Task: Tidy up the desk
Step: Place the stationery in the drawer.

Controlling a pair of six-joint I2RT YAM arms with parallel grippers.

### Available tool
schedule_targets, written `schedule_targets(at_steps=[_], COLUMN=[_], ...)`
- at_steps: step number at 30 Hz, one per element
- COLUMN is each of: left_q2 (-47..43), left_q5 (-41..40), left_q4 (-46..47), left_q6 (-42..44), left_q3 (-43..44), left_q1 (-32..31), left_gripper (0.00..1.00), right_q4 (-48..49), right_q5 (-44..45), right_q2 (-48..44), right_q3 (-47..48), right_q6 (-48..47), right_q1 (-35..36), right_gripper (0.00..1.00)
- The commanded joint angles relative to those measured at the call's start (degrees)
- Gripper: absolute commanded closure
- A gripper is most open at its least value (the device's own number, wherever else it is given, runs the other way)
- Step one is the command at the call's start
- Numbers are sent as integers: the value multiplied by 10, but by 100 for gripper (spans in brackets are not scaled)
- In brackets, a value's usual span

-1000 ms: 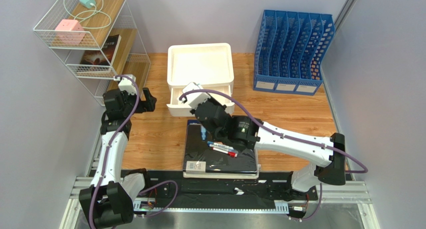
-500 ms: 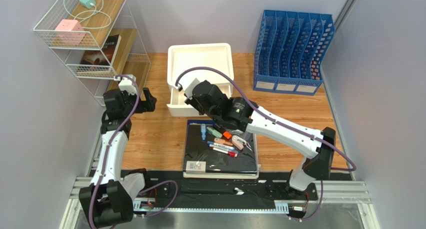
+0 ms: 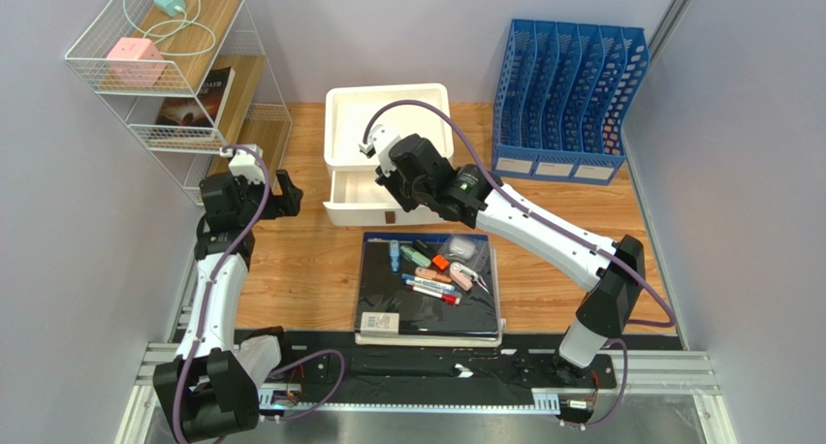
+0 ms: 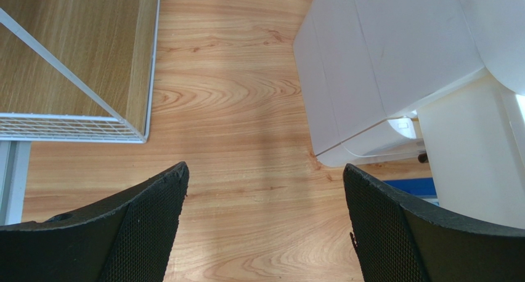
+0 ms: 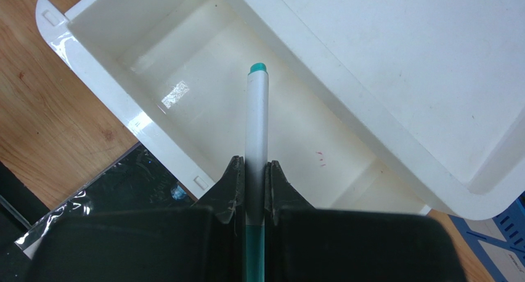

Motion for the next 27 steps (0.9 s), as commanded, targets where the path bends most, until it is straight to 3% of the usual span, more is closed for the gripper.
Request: schedule_targets(at_steps=[1, 8, 12, 15, 19, 24, 27], left_q2=[-8, -14, -16, -16, -16, -13, -10], left_q5=[1, 4, 7, 10, 11, 10, 9], left_q4=[22, 22, 23, 23, 22, 27, 26], left_q6=[-7, -7, -7, -7, -7, -8, -8], left_q3=[2, 0, -1, -2, -3, -4, -3], left_q1=[5, 6, 6, 6, 6, 6, 6], left_gripper=[0, 0, 1, 1, 0, 1, 1], right_q4=[17, 14, 24, 37, 56, 109, 69], right_q5=[-30, -14, 14, 39, 59, 83, 88], right_q2=[10, 44, 46, 34, -9, -142, -187], right_q3=[31, 61, 65, 59, 32, -65, -79], right_q6=[11, 12, 8, 9, 11, 9, 47], right_q1=[-8, -26, -30, -30, -22, 19, 45], right_gripper=[98, 76, 58, 0, 0, 0, 0])
